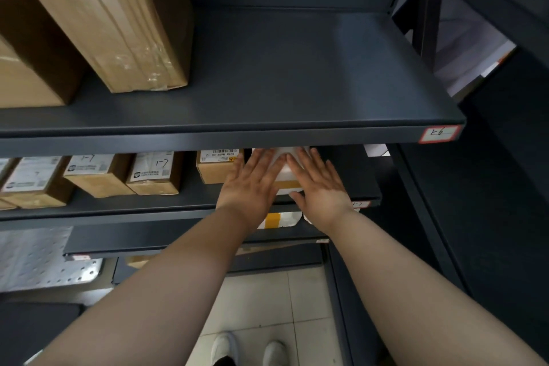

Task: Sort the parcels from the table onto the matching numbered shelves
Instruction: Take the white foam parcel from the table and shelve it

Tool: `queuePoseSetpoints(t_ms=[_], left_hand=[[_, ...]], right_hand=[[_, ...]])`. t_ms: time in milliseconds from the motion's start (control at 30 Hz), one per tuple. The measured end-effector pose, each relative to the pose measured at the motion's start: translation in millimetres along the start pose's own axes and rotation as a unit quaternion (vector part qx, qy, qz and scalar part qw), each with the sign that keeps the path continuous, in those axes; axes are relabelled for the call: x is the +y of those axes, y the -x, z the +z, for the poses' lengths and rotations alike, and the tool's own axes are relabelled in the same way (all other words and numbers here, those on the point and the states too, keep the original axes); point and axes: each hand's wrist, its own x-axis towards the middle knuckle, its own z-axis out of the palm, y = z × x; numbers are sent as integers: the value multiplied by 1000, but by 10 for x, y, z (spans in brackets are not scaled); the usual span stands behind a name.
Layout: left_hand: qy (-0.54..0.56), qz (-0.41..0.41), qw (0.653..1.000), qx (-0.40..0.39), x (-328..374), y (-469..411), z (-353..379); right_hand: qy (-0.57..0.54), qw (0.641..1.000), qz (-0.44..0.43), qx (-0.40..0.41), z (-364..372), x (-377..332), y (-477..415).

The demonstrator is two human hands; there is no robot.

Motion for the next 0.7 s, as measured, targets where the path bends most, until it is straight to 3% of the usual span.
queuePoseSetpoints(t_ms=[233,700], left_hand=[[-27,-26,999,-29,-25,-95,-62],[-32,-53,998,-13,184,753,161]], right_hand=[[24,999,11,-46,-107,-4,-166],[16,1000,-6,-2,72,-170,628]])
